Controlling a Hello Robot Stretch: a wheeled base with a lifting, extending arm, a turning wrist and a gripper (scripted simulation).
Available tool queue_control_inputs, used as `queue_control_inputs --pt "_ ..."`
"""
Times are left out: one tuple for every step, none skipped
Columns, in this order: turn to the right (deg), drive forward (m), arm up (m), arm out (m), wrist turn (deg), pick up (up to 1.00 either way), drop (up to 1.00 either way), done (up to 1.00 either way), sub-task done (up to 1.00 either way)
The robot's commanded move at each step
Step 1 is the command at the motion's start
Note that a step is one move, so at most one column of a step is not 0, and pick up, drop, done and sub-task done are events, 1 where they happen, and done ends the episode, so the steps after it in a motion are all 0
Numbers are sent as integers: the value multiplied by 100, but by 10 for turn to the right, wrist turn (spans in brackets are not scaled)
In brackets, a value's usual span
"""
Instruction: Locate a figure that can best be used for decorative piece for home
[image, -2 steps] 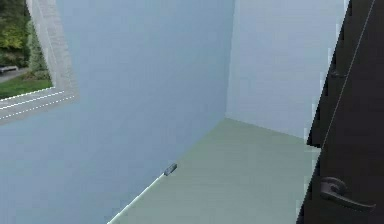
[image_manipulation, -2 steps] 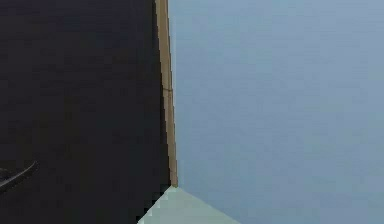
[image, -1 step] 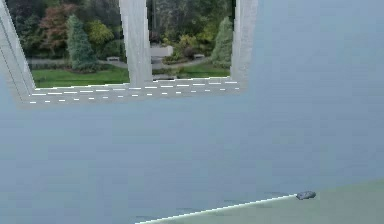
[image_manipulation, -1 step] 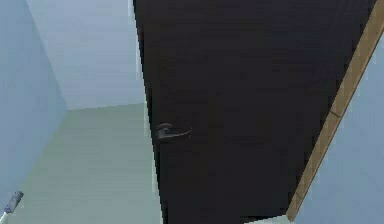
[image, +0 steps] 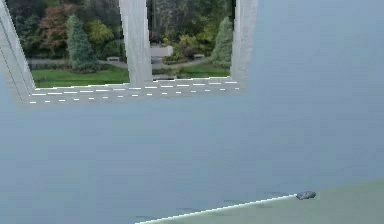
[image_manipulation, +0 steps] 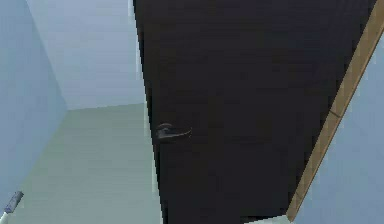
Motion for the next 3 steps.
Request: queue_control_inputs --pt "-450 0 0 0 0 0 0 0 0" --pt "450 0 0 0 0 0 0 0 0" --pt "450 0 0 0 0 0 0 0 0"
